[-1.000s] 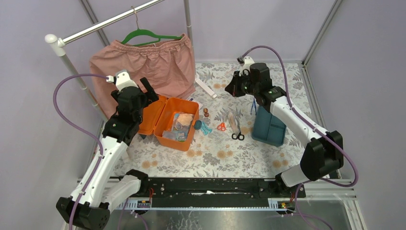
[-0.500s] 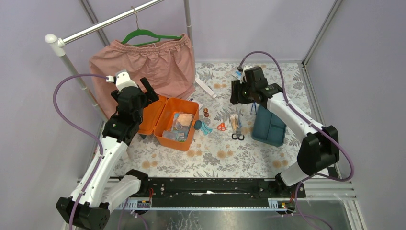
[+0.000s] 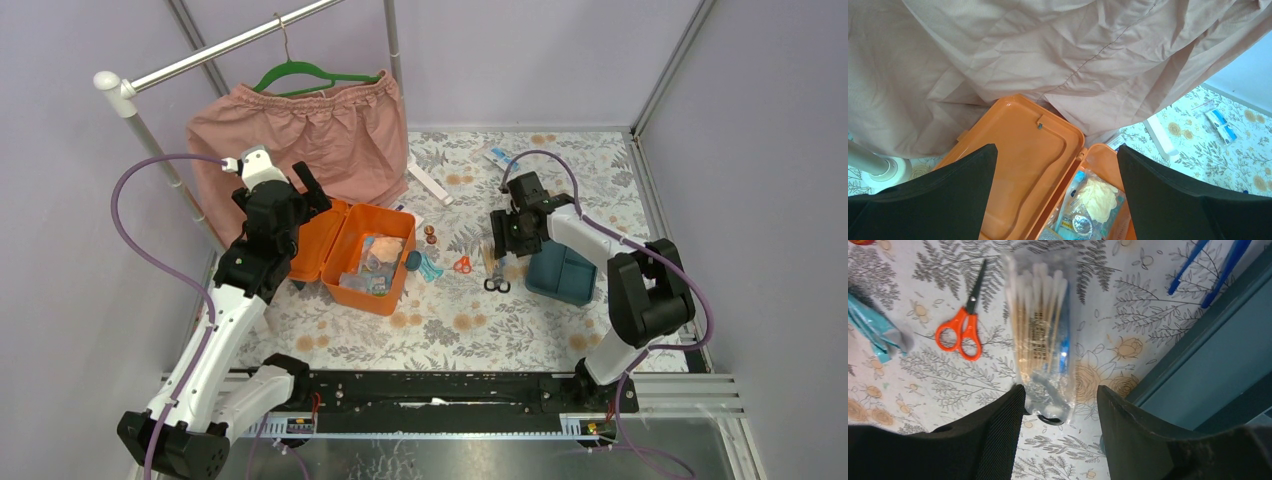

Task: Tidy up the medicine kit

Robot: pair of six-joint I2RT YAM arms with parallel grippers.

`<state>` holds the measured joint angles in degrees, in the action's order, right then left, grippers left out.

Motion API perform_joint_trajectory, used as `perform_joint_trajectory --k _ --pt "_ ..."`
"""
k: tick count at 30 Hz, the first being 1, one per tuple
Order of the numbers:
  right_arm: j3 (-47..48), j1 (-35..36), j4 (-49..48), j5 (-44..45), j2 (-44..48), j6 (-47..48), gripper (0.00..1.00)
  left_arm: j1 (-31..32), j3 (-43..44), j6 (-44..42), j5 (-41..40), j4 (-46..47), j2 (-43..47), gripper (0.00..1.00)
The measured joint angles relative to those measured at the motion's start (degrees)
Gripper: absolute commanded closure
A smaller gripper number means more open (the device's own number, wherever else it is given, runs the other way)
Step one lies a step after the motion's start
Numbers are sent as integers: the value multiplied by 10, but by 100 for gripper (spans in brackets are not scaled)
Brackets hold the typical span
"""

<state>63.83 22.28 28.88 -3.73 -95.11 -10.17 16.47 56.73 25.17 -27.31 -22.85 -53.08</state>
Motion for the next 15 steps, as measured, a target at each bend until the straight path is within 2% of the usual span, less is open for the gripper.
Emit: perform_joint_trajectory --k 15 --pt "-67 -41 -59 -56 -9 -5 43 0 0 0 3 0 0 1"
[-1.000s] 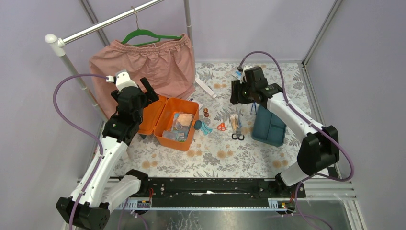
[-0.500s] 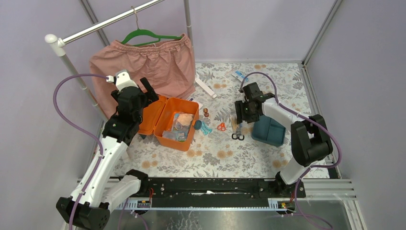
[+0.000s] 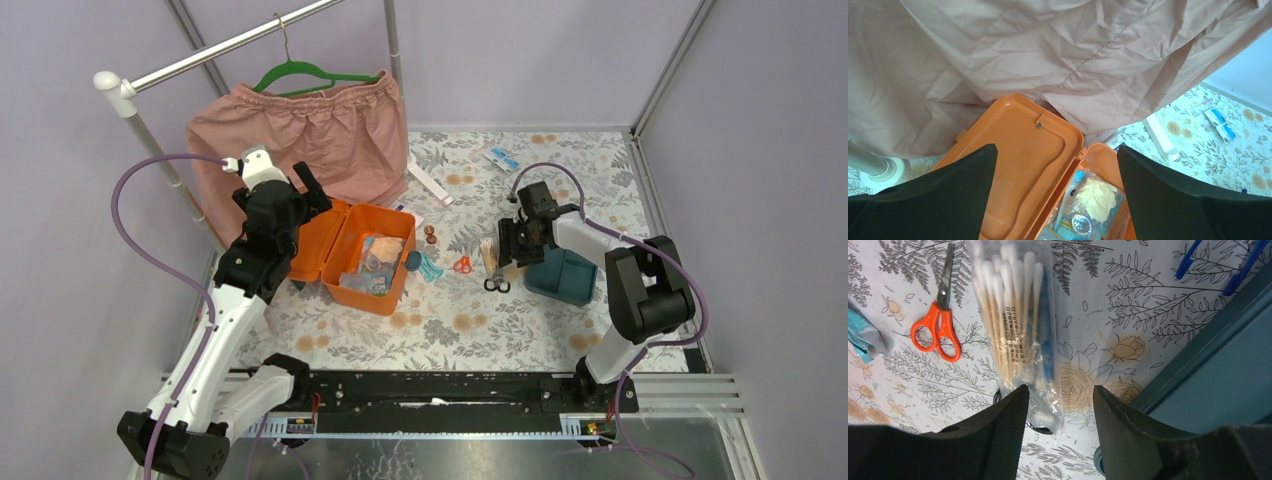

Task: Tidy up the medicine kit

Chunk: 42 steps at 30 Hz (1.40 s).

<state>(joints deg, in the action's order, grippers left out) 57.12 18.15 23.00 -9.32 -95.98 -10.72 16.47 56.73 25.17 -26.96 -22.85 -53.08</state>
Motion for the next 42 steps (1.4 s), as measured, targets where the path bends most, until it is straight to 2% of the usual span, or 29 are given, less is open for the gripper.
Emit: perform_joint_trajectory --k 7,21,27,36,42 --pt "-12 -10 -15 -23 -17 -2 54 0 0 0 0 0 0 1" --pt "-18 -17 -28 -44 -22 -7 100 0 0 0 1 0 0 1" --pt "-20 -17 -32 -51 -15 -8 100 0 0 0 1 0 0 1" --pt "-19 -17 -35 -65 79 -15 100 0 0 0 1 0 0 1" --pt "-18 -17 -42 -78 87 -20 100 0 0 0 1 0 0 1"
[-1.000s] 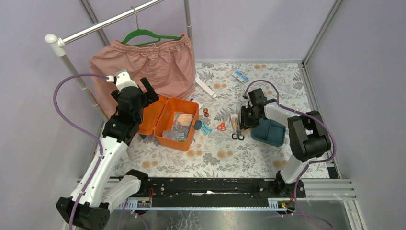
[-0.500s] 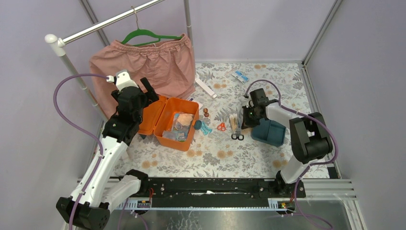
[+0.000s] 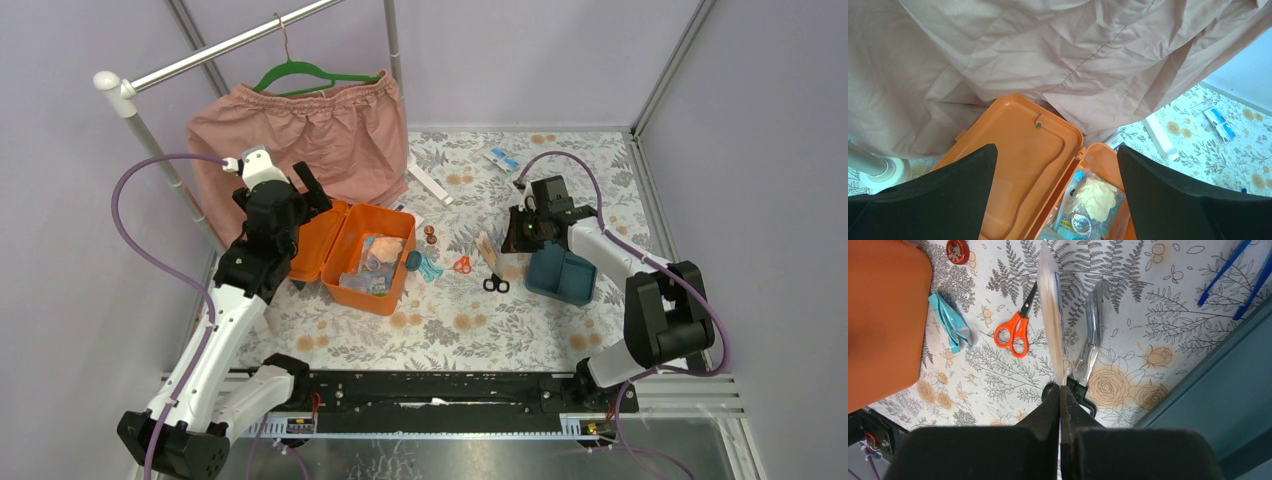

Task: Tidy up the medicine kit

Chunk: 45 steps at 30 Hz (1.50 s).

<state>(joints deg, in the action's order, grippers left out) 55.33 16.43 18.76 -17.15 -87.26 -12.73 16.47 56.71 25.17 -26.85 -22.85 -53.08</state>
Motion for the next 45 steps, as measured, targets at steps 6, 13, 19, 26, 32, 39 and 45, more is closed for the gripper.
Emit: perform_joint_trajectory --k 6,13,19,26,32,39,45 --pt "-1 0 -17 -36 -2 -7 100 0 0 0 0 0 0 1" --pt "-23 0 -51 -57 -24 -17 100 0 0 0 1 0 0 1" --pt "-50 0 -80 -70 -50 -29 93 0 0 0 1 0 -1 1" --pt "-53 0 -102 -80 -64 -37 79 0 -2 0 1 1 -3 1" --pt "-54 0 -108 -80 -67 -40 69 0 -3 0 5 1 -3 1" --pt "-58 0 -110 -78 -79 -41 60 0 -4 0 9 1 -4 1" --pt "-64 0 -115 -73 -80 -42 55 0 -4 0 9 1 -4 1"
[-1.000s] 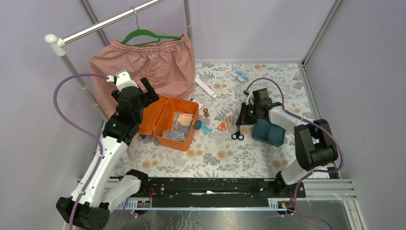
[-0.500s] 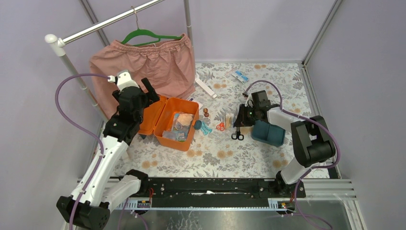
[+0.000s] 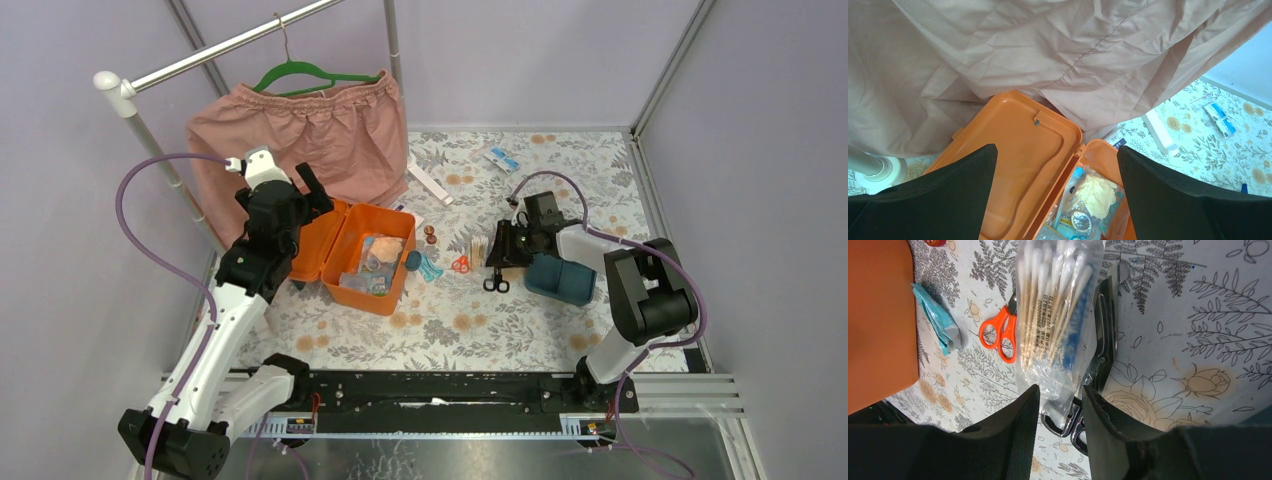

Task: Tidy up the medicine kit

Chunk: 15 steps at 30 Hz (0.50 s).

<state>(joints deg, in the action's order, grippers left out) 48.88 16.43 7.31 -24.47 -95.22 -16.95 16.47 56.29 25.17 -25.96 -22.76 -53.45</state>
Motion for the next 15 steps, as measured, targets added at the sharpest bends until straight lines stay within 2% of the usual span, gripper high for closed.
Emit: perform_joint_trajectory --k 7,15 --pt "38 1 2 13 -2 0 54 0 0 0 0 0 0 1" --pt "51 19 9 36 -33 1 57 0 0 0 0 0 0 1"
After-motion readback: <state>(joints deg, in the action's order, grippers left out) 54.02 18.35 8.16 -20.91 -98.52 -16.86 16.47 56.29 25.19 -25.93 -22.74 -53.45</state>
